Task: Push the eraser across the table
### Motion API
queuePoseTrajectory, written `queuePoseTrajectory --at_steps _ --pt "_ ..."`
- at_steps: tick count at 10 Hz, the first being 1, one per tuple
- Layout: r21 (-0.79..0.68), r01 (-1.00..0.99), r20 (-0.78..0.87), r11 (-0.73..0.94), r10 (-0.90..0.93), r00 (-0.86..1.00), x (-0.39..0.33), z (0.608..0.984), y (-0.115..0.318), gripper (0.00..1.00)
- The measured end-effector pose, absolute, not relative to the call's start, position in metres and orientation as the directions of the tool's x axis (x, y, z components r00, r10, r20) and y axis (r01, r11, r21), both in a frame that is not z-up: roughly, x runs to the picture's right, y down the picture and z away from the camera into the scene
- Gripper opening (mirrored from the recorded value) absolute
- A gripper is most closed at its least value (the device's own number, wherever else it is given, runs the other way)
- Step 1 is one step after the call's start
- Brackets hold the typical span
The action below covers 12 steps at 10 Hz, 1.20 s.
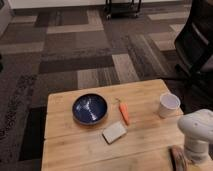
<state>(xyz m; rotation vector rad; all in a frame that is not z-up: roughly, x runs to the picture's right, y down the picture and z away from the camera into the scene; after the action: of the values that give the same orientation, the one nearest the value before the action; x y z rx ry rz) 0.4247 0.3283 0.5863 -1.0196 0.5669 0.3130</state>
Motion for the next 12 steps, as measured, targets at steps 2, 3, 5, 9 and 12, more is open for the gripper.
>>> queuePoseTrajectory --at_steps 2,3,5,9,12 --pt "-0.704 -0.498 -0.583 0.506 -0.012 0.812 0.412 0.582 0.307 0.65" --pt "-0.707 -0.461 -0.548 0.536 -0.004 0.836 0.392 0.598 0.290 0.65" --pt "-0.716 -0.383 -0.454 0.584 0.028 0.891 0.353 0.624 0.277 0.65" --pt "-0.608 -0.134 -0.154 0.782 0.049 0.987 0.291 0.635 0.248 0.65" --pt "-0.548 -0.071 -0.077 0.833 0.034 0.996 0.285 0.630 0.249 0.65"
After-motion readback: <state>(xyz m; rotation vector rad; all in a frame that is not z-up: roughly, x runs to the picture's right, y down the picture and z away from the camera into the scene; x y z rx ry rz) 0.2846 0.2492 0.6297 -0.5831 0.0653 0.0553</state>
